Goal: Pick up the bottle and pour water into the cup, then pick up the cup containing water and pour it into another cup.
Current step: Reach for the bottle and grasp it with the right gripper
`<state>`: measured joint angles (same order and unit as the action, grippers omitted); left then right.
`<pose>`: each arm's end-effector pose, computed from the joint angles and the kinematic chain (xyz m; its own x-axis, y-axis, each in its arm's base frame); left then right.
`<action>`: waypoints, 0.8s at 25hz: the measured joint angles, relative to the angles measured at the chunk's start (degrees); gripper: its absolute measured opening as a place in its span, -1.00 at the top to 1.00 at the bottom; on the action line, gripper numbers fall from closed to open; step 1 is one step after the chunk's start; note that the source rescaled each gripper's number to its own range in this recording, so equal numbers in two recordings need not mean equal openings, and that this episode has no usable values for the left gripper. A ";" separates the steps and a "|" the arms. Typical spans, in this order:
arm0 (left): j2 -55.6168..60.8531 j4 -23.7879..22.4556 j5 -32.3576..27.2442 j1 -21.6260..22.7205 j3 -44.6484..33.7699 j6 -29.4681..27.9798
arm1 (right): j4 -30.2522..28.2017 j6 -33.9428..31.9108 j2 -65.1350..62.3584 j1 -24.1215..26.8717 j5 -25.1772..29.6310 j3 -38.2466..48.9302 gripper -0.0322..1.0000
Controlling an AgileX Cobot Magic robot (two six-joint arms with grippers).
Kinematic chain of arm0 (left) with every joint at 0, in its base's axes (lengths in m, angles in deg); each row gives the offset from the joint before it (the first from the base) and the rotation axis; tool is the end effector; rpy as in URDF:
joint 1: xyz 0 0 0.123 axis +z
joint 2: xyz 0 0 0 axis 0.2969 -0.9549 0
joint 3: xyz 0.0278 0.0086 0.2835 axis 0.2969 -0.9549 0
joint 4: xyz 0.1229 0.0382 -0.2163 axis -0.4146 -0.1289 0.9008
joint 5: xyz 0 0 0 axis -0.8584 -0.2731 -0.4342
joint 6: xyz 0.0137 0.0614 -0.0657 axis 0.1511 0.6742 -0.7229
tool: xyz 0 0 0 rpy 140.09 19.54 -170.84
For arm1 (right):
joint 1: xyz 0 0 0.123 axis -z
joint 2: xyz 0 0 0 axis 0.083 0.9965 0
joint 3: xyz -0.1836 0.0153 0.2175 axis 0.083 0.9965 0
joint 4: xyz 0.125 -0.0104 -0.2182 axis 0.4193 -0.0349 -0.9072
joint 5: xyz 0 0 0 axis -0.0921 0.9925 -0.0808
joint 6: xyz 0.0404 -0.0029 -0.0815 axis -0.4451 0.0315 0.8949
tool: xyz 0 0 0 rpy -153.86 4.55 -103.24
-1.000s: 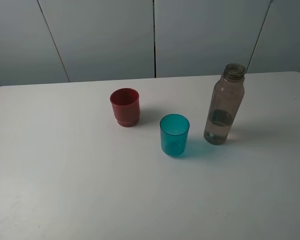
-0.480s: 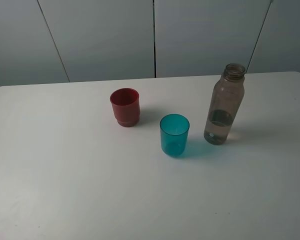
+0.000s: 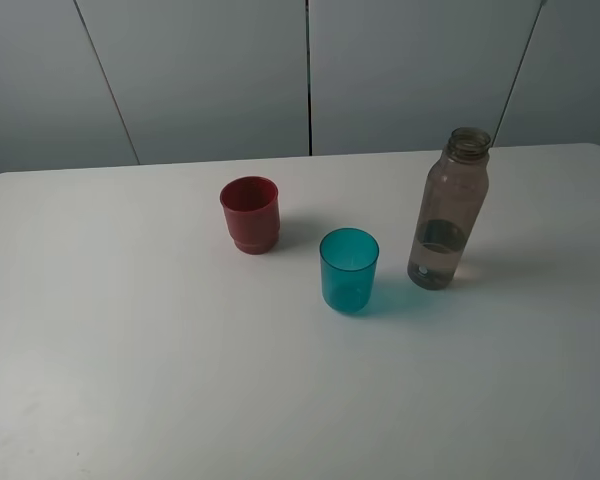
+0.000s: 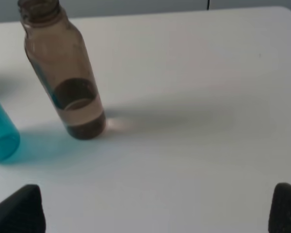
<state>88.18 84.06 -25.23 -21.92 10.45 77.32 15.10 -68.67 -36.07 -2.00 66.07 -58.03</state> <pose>-0.0069 0.0084 0.2788 -0.4609 0.0363 -0.8867 0.0041 0.9992 0.0388 0.0059 0.0055 0.2783 -0.5784 0.0469 -0.8144 0.0075 0.9986 0.0522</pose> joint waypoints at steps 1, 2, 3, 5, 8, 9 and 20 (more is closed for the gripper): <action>0.00 0.00 0.00 0.00 0.00 0.00 | 0.00 0.00 3.44 0.00 0.62 -0.73 -1.00; 0.00 0.00 0.00 0.00 0.00 0.00 | -0.12 0.12 6.52 0.00 0.99 -1.76 -1.00; 0.00 0.00 0.00 0.00 0.00 0.00 | -0.25 0.35 10.43 0.00 0.62 -2.82 -1.00; 0.00 0.00 0.00 0.00 0.00 0.00 | -0.81 1.76 18.11 0.00 -3.14 -4.71 -1.00; 0.00 0.00 0.00 0.00 0.00 0.00 | -0.35 2.23 28.19 0.00 -11.10 -7.69 -1.00; 0.00 0.00 0.00 0.00 0.00 0.00 | 0.18 2.35 30.65 -0.28 -13.10 -8.46 -1.00; 0.00 0.00 0.00 0.00 0.00 0.00 | 2.99 -0.66 43.69 -22.93 -45.12 -6.03 -1.00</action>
<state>88.18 84.06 -25.23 -21.92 10.45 77.32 18.10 -69.32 7.63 -24.93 20.95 -64.06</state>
